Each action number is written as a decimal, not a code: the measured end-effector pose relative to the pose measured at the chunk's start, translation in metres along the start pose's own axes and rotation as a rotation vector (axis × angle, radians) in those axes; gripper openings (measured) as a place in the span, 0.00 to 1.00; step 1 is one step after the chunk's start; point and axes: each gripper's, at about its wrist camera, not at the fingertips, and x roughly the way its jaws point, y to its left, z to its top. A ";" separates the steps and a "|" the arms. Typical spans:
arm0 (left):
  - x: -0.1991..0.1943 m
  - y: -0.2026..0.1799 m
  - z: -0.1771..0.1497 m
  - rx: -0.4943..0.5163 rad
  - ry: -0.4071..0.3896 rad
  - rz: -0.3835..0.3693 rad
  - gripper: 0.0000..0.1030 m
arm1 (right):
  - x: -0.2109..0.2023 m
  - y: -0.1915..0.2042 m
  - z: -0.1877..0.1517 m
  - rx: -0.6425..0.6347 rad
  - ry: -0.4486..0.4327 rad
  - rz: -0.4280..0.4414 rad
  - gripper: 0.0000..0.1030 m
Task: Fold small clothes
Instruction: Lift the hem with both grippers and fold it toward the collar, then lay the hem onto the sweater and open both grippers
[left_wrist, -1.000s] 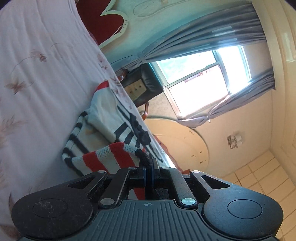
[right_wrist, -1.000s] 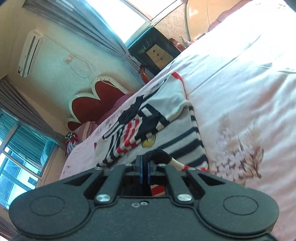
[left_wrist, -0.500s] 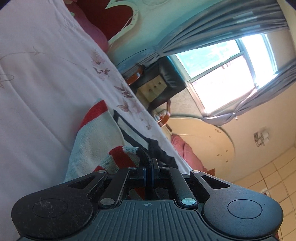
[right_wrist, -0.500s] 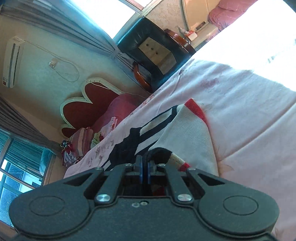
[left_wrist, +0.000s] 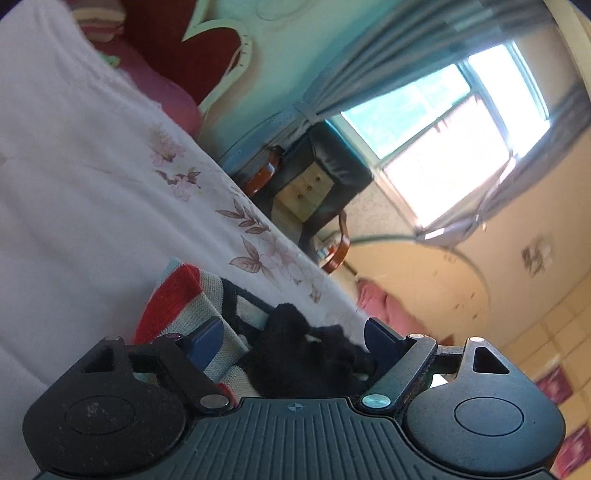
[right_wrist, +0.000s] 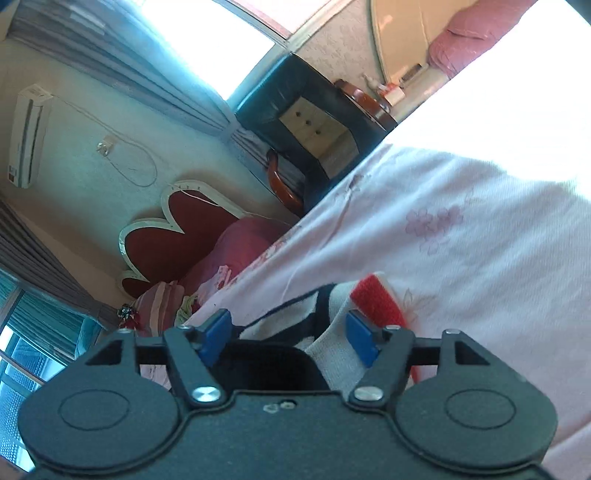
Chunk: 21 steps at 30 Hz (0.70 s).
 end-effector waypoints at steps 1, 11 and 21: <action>0.001 -0.003 0.002 0.067 0.036 0.014 0.78 | -0.001 0.003 0.001 -0.026 0.015 -0.003 0.54; 0.032 -0.060 -0.015 0.606 0.201 0.282 0.44 | 0.028 0.062 -0.025 -0.521 0.181 -0.202 0.34; 0.007 -0.054 -0.020 0.543 0.029 0.244 0.04 | 0.028 0.090 -0.046 -0.748 0.112 -0.270 0.05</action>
